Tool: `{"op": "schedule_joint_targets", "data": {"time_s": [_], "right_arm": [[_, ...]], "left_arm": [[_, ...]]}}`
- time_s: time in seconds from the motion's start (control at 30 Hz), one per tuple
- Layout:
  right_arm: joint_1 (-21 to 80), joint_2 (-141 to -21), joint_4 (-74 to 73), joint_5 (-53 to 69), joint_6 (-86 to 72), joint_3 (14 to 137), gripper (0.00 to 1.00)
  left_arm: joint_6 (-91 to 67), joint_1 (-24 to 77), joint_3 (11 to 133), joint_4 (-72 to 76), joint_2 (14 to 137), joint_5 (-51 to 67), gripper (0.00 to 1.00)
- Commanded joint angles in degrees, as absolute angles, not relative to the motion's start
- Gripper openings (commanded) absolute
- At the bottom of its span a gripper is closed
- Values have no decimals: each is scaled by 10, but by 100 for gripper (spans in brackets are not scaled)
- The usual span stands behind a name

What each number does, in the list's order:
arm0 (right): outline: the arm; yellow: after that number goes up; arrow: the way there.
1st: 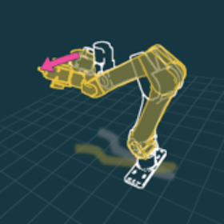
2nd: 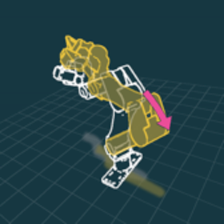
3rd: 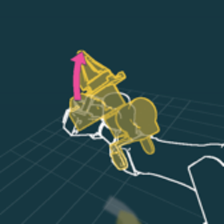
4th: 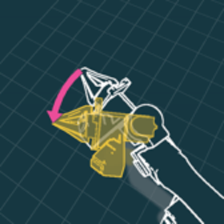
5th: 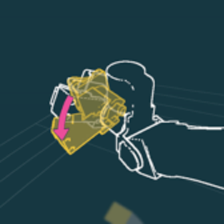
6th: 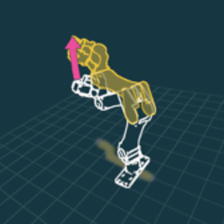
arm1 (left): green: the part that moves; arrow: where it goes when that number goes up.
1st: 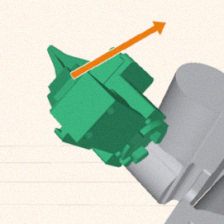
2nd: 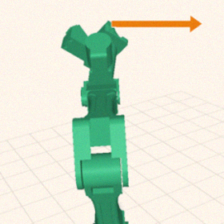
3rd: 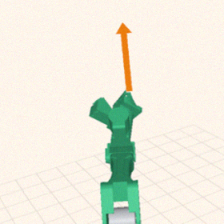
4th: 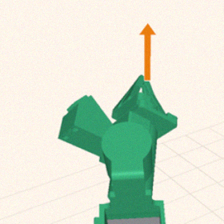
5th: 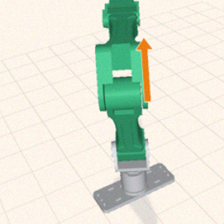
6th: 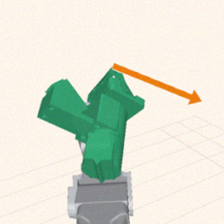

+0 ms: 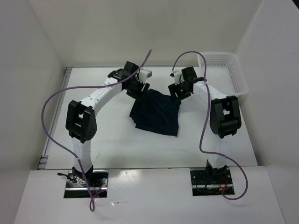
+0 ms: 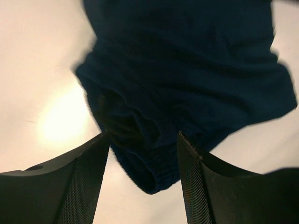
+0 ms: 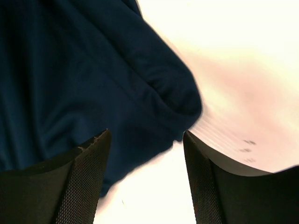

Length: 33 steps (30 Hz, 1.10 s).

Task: Fold and stack the shorts
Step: Fold the shorts

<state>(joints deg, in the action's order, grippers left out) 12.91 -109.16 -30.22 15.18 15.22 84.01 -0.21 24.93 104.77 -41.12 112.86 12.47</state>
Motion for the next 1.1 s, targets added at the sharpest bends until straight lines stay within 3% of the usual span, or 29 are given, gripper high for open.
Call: {"op": "schedule_joint_targets", "data": {"time_s": [0.0,0.23,0.33,0.47,0.53,0.63,0.83,1.07], "right_arm": [[118,-1142,-279,148,125,876,69],[98,-1172,-285,160,130,875,69],[98,-1178,-291,182,130,869,69],[98,-1183,-291,188,130,863,56],[98,-1188,-286,178,120,863,42],[98,-1188,-280,166,106,868,26],[93,-1194,-254,98,41,895,2],[88,-1214,-238,51,4,928,0]], "left_arm": [[0,258,998,-445,1162,177,67],[0,264,956,-409,1172,208,66],[0,264,962,-414,1184,250,59],[0,264,948,-414,1194,256,36],[0,264,948,-414,1208,274,17],[0,264,948,-414,1214,287,0],[0,244,980,-472,1152,287,0],[0,288,862,-524,1072,219,0]]}}
